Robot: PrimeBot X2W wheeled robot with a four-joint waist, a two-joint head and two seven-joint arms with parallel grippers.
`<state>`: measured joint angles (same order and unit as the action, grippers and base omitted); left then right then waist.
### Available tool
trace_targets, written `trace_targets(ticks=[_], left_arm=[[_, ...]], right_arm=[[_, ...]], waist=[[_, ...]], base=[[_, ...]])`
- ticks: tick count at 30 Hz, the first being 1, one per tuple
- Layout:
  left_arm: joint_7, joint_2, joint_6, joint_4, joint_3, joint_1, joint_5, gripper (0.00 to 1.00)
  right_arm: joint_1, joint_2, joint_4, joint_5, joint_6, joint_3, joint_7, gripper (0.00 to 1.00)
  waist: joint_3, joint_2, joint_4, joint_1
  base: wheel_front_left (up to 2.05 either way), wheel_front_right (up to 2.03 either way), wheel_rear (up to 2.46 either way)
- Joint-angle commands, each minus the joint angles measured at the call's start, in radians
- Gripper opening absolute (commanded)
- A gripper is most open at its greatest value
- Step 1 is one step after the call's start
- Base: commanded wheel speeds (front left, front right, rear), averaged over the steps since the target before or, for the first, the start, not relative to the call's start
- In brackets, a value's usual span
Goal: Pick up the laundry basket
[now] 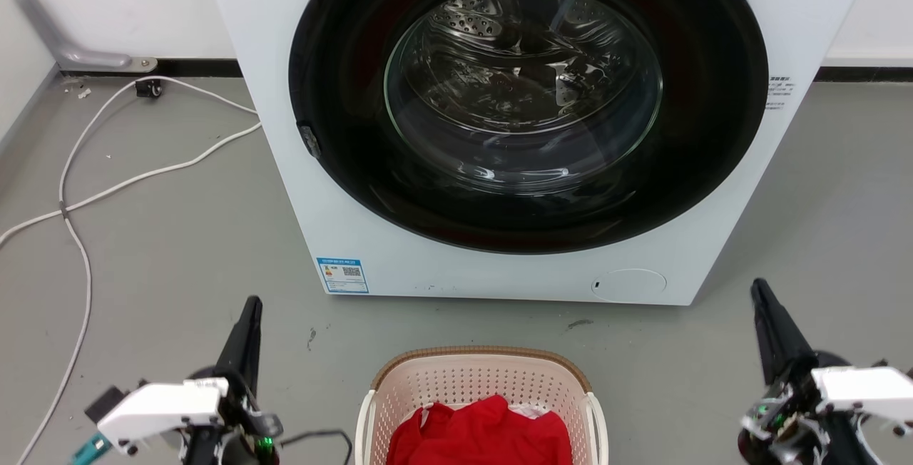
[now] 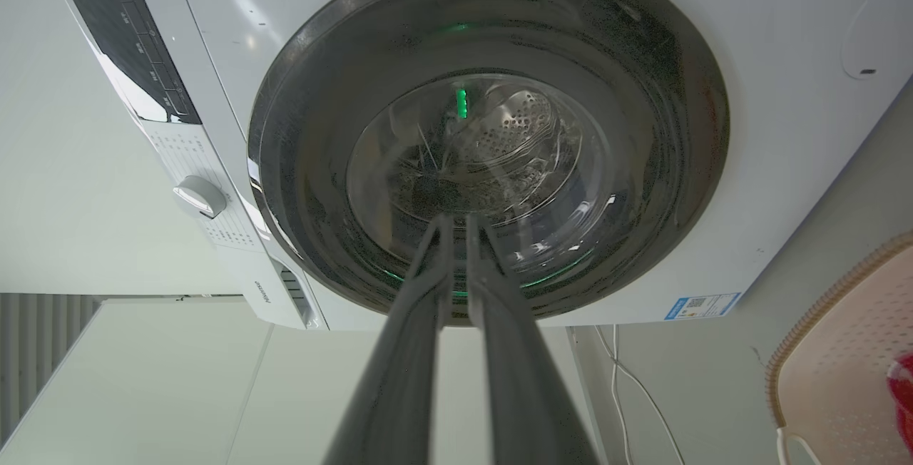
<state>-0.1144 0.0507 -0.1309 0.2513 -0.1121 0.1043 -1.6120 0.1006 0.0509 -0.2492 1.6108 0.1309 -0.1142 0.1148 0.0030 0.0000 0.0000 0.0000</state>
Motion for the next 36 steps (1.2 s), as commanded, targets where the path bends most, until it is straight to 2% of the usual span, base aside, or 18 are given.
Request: trace_targets(ticks=[1, 6, 10, 11, 15, 27, 36], left_arm=[[0.000, -0.001, 0.000, 0.011, 0.002, -0.008, 0.000, 1.00], [0.018, -0.002, 0.000, 0.009, 0.009, -0.028, 0.006, 1.00], [0.039, -0.002, 0.000, -0.010, 0.012, -0.033, 0.054, 1.00], [0.053, -0.002, 0.000, -0.025, 0.014, -0.036, 0.112, 1.00], [0.068, -0.002, 0.004, -0.042, 0.020, -0.039, 0.178, 1.00], [0.120, -0.001, 0.052, -0.106, 0.061, -0.054, 0.432, 1.00], [0.155, -0.001, 0.076, -0.134, 0.093, -0.066, 0.584, 1.00]], right_arm=[[-0.009, -0.001, -0.012, 0.000, 0.000, 0.000, 0.000, 1.00], [-0.031, -0.002, -0.017, -0.011, 0.000, 0.009, -0.018, 1.00], [-0.036, -0.002, -0.010, -0.046, 0.000, 0.009, -0.039, 1.00], [-0.040, -0.001, 0.001, -0.100, 0.000, 0.009, -0.053, 1.00], [-0.044, -0.001, 0.023, -0.168, 0.000, 0.013, -0.068, 1.00], [-0.069, -0.001, 0.106, -0.484, 0.000, 0.065, -0.120, 1.00], [-0.085, -0.001, 0.137, -0.707, 0.000, 0.091, -0.155, 1.00]], waist=[[0.000, 0.0000, 0.000, 0.0000], [0.000, 0.0000, 0.000, 0.0000], [0.000, 0.0000, -0.001, 0.0000], [0.001, 0.0000, -0.001, 0.0000], [0.001, 0.0000, -0.001, 0.0000], [0.004, 0.0000, -0.001, 0.0000], [0.006, 0.0000, -0.002, 0.0000]], base=[[0.00, 0.00, 0.00], [0.00, 0.00, 0.00], [0.00, 0.00, 0.00], [0.00, 0.00, 0.00], [0.00, 0.00, 0.00], [0.00, 0.00, 0.00], [0.00, 0.00, 0.00]])
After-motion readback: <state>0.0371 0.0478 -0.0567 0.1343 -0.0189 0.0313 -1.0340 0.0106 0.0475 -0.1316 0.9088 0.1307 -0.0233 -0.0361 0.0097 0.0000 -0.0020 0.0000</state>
